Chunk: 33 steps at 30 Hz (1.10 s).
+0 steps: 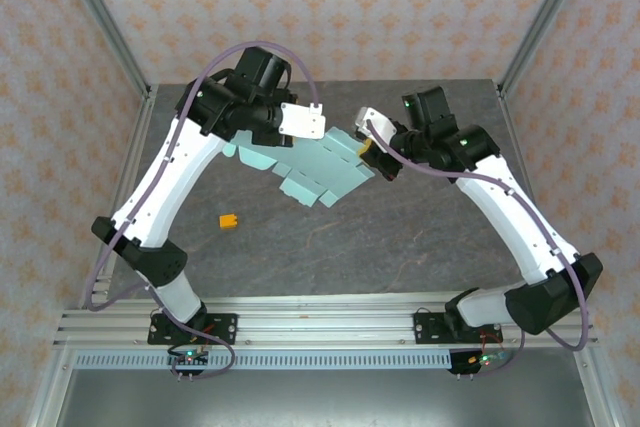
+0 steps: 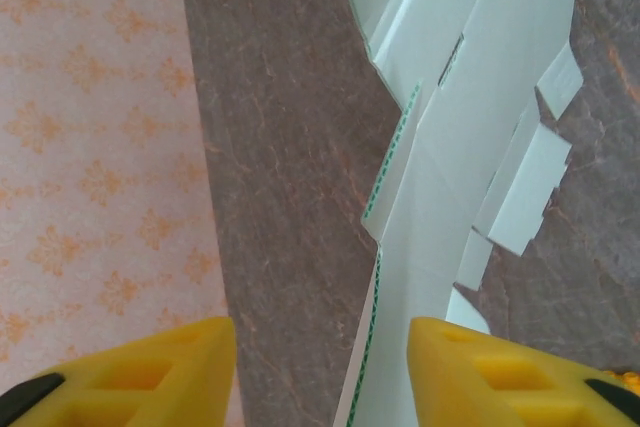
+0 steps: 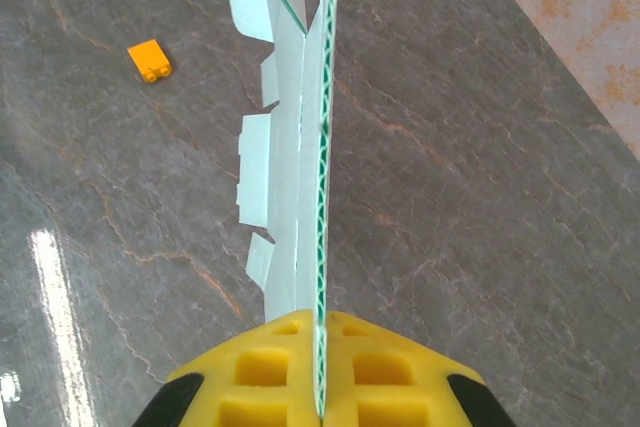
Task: Fold the paper box
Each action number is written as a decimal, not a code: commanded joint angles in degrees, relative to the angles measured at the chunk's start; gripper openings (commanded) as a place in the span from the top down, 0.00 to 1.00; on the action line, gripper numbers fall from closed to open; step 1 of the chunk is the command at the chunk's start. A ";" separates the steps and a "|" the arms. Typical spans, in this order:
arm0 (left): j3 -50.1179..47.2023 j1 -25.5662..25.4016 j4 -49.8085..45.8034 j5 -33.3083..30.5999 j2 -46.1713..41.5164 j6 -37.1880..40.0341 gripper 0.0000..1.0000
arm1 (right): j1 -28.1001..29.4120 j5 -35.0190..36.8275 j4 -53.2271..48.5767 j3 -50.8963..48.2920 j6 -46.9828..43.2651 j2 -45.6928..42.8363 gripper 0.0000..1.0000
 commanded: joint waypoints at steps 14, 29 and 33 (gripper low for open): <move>0.62 -0.05 -3.07 -3.50 4.08 -5.19 0.94 | 0.25 2.68 1.37 2.88 -1.50 -1.01 1.00; -15.01 8.56 12.70 17.22 -13.44 -21.89 1.00 | -5.61 -2.60 17.49 -0.32 18.98 -9.55 0.31; -19.46 13.07 17.96 27.29 -17.07 -30.17 1.00 | -11.83 -14.53 25.59 -5.84 26.96 -11.87 0.21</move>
